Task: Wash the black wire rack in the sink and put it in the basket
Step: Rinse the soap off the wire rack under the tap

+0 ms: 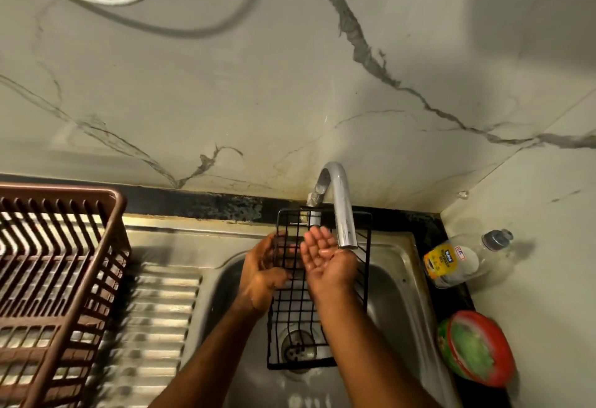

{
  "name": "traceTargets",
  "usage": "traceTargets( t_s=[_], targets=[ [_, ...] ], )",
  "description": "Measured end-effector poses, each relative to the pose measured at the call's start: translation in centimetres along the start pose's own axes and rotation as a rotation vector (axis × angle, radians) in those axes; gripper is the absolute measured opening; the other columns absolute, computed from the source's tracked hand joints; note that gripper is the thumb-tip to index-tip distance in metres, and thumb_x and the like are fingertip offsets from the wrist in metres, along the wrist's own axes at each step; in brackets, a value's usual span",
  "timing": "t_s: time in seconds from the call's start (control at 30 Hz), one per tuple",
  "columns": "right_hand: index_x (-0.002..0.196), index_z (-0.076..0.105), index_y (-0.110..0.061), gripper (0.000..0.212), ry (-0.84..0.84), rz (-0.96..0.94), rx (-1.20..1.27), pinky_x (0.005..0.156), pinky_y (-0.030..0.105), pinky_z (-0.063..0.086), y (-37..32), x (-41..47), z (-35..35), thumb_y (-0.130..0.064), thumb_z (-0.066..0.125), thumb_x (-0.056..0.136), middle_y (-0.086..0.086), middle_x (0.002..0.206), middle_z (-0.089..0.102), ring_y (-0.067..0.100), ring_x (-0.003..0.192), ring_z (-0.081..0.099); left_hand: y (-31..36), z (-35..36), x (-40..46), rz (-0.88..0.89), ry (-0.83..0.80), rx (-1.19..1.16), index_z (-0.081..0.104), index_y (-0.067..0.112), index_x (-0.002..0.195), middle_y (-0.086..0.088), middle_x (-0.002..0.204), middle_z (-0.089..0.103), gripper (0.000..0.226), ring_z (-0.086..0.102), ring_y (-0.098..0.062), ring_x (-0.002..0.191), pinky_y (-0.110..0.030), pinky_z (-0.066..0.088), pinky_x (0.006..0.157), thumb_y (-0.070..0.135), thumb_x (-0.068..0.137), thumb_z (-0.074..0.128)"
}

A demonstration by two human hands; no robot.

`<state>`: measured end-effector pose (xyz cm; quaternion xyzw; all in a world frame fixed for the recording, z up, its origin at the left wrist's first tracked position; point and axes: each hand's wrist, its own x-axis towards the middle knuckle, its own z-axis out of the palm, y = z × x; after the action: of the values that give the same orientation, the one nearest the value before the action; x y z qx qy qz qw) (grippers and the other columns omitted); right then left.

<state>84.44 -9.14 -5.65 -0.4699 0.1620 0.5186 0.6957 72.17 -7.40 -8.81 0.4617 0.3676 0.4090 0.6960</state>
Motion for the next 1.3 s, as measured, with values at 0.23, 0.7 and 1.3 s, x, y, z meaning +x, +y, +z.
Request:
traceTargets(
  t_s=[0.23,0.7,1.3],
  targets=[
    [0.102,0.072,-0.005,0.027,0.038,0.048,-0.401,0.081,0.033,0.057,1.7,-0.9,-3.3,-0.004,0.045,0.097,0.011,0.093,0.078,0.024,0.089,0.076,-1.3,0.6,-0.8,-0.054,0.108,-0.004,0.063,-0.003,0.119,-0.016,0.101,0.075,0.065,0.073,-0.029,0.093,-0.032,0.061,0.072,-0.002,0.055,0.051],
    [0.138,0.049,-0.032,0.073,-0.027,-0.534,-1.363,0.098,0.036,0.048,-5.6,-5.3,-14.9,-0.054,0.081,0.075,-0.002,0.141,0.053,0.015,0.122,0.052,-2.4,-0.8,-4.1,-0.389,0.130,-0.114,0.061,0.007,0.125,-0.027,0.117,0.071,0.078,0.068,-0.047,0.095,-0.045,0.054,0.079,0.003,0.047,0.051],
    [0.138,0.031,-0.034,0.102,-0.025,-0.617,-1.723,0.083,0.028,0.054,-0.5,-8.0,-11.9,-0.087,0.063,0.057,-0.009,0.132,0.056,0.013,0.109,0.062,2.8,5.5,-8.2,-0.384,0.136,0.178,0.066,0.029,0.123,0.003,0.110,0.078,0.032,0.075,-0.016,0.101,-0.036,0.058,0.083,0.047,0.103,0.049]
  ],
)
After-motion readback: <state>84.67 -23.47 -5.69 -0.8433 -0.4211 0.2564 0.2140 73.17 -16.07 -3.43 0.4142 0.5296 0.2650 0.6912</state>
